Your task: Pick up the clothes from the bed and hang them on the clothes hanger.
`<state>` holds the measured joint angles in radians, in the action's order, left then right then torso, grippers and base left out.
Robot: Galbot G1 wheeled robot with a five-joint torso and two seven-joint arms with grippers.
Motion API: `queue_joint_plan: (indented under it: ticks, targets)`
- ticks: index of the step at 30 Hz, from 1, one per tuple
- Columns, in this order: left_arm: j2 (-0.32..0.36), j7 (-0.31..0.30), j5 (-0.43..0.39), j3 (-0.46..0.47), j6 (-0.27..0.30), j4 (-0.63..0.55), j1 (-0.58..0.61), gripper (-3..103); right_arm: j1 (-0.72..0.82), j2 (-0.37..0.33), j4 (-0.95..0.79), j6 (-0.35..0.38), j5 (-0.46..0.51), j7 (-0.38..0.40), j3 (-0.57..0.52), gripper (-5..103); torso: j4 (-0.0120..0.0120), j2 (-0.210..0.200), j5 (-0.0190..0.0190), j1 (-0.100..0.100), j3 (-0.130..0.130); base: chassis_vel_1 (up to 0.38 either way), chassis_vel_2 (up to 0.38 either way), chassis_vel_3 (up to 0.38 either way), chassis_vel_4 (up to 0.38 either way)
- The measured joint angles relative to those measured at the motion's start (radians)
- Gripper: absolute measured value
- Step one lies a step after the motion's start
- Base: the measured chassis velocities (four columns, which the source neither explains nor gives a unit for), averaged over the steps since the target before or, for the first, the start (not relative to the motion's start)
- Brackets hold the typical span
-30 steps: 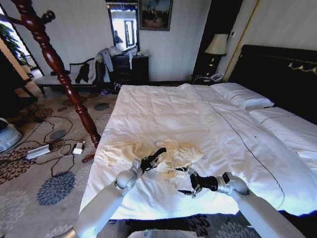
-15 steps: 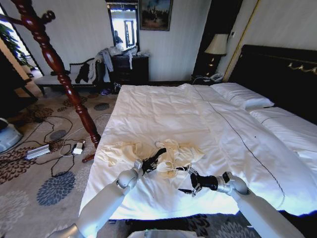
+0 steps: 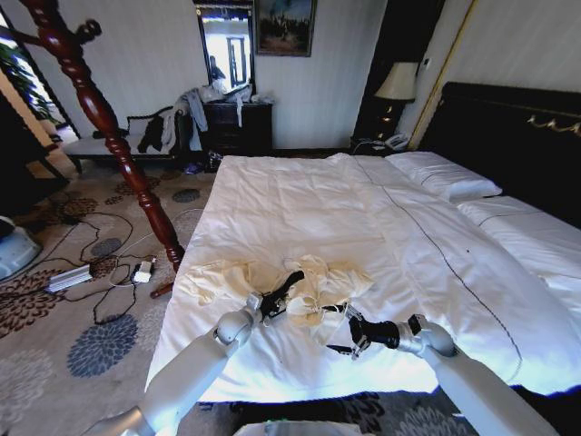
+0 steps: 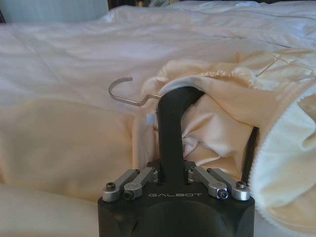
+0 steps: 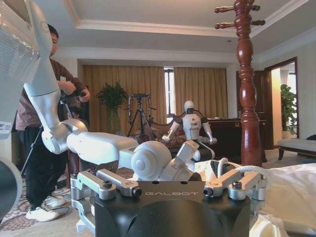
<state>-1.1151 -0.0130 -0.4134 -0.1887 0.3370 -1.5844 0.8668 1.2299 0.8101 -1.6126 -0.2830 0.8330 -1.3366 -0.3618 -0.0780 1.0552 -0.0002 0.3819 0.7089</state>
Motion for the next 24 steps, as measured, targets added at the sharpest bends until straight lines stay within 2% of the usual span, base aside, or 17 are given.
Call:
queue_joint_plan:
  ticks: [2,3,6,7,11,13,15,17,20,21,23,24]
  targets:
    - [0.009,-0.005,0.082,0.004,-0.035,-0.01,0.006,19,0.0,0.004,0.0,-0.003,0.0,0.006,0.0,100,0.0002,0.0,0.0001,0.0,0.0,0.0,0.0,0.0,0.0]
    - [0.009,-0.005,0.082,0.004,-0.035,-0.01,0.006,19,0.0,0.004,0.0,-0.003,0.0,0.006,0.0,100,0.0002,0.0,0.0001,0.0,0.0,0.0,0.0,0.0,0.0]
    - [0.015,-0.01,0.182,0.016,-0.065,-0.022,0.024,19,0.001,0.007,0.0,-0.004,0.0,0.009,-0.003,100,0.0002,0.0,0.0001,0.0,0.0,0.0,0.0,0.0,0.0]
    - [0.015,-0.01,0.182,0.016,-0.065,-0.022,0.024,19,0.001,0.007,0.0,-0.004,0.0,0.009,-0.003,100,0.0002,0.0,0.0001,0.0,0.0,0.0,0.0,0.0,0.0]
    - [0.018,-0.03,0.331,0.057,-0.128,-0.03,0.048,19,0.004,0.007,-0.001,-0.006,0.0,0.009,-0.008,100,0.0002,0.0,0.0,0.0,0.0,0.0,0.0,0.0,0.0]
    - [0.019,-0.032,0.35,0.064,-0.139,-0.031,0.05,19,0.004,0.007,-0.002,-0.007,0.0,0.009,-0.008,100,0.0002,0.0,0.0,0.0,0.0,0.0,0.0,0.0,0.0]
    - [0.03,-0.034,0.412,0.091,-0.185,-0.046,0.059,19,0.004,0.007,-0.004,-0.009,0.0,0.02,-0.009,100,0.0002,0.0,0.0,0.0,0.0,0.0,0.0,0.0,0.0]
    - [0.037,-0.034,0.424,0.1,-0.203,-0.056,0.063,19,0.005,0.007,-0.007,-0.01,0.001,0.036,-0.009,100,0.0002,0.0,0.0001,0.0,0.0,0.0,0.0,0.0,0.0]
    - [0.075,-0.022,0.435,0.131,-0.262,-0.111,0.074,19,0.014,0.004,-0.036,-0.013,0.025,0.177,-0.003,100,0.0001,0.0,0.0,0.0,0.0,0.0,0.0,0.0,0.0]
    - [0.075,-0.022,0.435,0.131,-0.262,-0.111,0.074,19,0.014,0.004,-0.036,-0.013,0.025,0.177,-0.003,100,0.0001,0.0,0.0,0.0,0.0,0.0,0.0,0.0,0.0]
    - [0.103,-0.012,0.441,0.15,-0.309,-0.143,0.083,19,0.019,0.003,-0.065,-0.017,0.059,0.318,0.01,100,0.0001,0.0,0.0002,0.0,0.0,0.0,0.0,0.0,0.0]
    - [0.118,-0.009,0.446,0.16,-0.337,-0.156,0.087,19,0.02,0.003,-0.085,-0.019,0.08,0.416,0.017,100,0.0002,0.0,0.0001,0.0,0.0,0.0,0.0,0.0,0.0]
